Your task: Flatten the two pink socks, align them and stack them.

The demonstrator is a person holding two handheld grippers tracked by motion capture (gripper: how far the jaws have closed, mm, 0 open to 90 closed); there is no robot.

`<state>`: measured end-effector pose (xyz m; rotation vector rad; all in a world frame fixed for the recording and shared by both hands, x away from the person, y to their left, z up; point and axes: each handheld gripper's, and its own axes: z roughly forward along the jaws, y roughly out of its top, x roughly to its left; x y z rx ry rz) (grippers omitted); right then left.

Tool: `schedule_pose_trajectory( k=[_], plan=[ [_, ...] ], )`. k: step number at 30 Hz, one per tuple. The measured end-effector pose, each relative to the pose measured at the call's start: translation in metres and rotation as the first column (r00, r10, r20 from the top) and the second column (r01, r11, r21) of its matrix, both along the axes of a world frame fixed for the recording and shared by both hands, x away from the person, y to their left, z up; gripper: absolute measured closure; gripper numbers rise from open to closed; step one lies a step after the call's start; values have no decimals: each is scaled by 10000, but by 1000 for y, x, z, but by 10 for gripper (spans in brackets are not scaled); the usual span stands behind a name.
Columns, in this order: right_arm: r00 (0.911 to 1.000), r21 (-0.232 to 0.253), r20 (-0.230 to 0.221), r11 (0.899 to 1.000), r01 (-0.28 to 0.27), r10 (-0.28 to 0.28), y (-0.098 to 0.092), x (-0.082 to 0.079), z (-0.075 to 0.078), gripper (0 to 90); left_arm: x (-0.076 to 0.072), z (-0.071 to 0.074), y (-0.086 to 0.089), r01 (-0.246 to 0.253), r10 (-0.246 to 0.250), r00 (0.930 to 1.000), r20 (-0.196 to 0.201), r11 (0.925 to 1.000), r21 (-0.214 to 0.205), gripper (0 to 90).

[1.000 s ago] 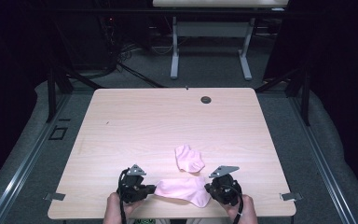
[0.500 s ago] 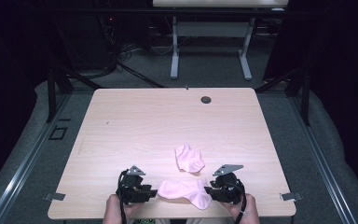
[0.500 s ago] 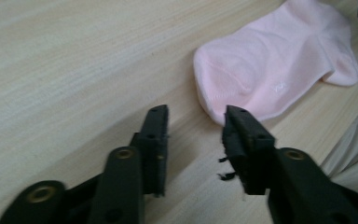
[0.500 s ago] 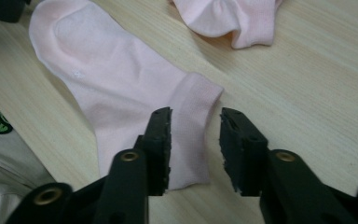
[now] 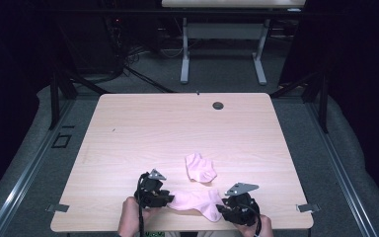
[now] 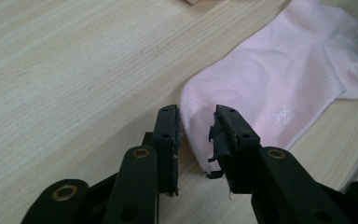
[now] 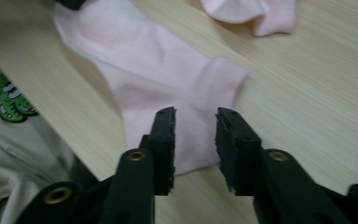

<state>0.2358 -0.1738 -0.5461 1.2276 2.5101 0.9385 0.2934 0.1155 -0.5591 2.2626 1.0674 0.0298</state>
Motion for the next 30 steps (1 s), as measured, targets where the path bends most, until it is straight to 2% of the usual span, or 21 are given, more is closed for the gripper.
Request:
schedule_pose_trajectory(
  k=[3, 7, 10, 12, 14, 17, 19, 21, 22, 23, 25, 26, 29, 30],
  plan=[
    [9967, -218, -282, 9968, -773, 767, 11, -1, -4, 781, 0, -1, -3, 158, -163, 9997, 175, 9995, 274, 786],
    [9915, -648, -446, 9900, -1250, 1223, 20, 1, -10, 871, -2, -3, -6, 265, -288, 9989, 367, 9978, 612, 878],
    [9904, -799, -551, 9882, -1309, 1267, 20, 3, -13, 893, -3, -4, -5, 300, -329, 9986, 417, 9971, 700, 884],
    [9895, -718, -633, 9883, -1346, 1302, 18, 4, -15, 894, -4, -4, -4, 270, -303, 9985, 462, 9971, 709, 885],
    [9891, -952, -625, 9857, -1388, 1332, 15, 6, -15, 893, -6, -5, -3, 218, -256, 9983, 520, 9971, 731, 884],
    [9874, -720, -822, 9874, -1411, 1351, 8, 8, -15, 891, -11, -5, 1, 201, -233, 9986, 479, 9976, 656, 884],
    [9873, -609, -798, 9879, -1426, 1376, 5, 8, -16, 887, -15, -6, 2, 128, -153, 9988, 473, 9984, 544, 883],
    [9859, -696, -797, 9858, -1526, 1470, 2, 10, -16, 882, -18, -6, 3, 182, -207, 9986, 481, 9985, 515, 880],
    [9854, -689, -798, 9853, -1562, 1506, 1, 10, -16, 867, -19, -6, 3, 171, -194, 9987, 473, 9987, 481, 863],
    [9836, -733, -888, 9838, -1636, 1569, 1, 11, -15, 810, -19, -6, 3, 200, -220, 9987, 454, 9989, 436, 810],
    [9796, -493, -1045, 9829, -1772, 1714, -2, 13, -13, 644, -18, -3, 5, 66, -85, 9986, 530, 9993, 356, 662],
    [9804, -340, -1087, 9850, -1691, 1645, -3, 14, -12, 610, -16, -1, 7, -32, 19, 9984, 568, 9997, 229, 587],
    [9870, 146, -940, 9915, -1293, 1301, -9, 22, -5, 430, -9, 7, 11, -376, 367, 9955, 873, 9993, 89, 403],
    [9888, 230, -906, 9929, -1167, 1183, -10, 25, -2, 379, -6, 9, 12, -399, 394, 9950, 913, 9992, 37, 370]
  ],
)
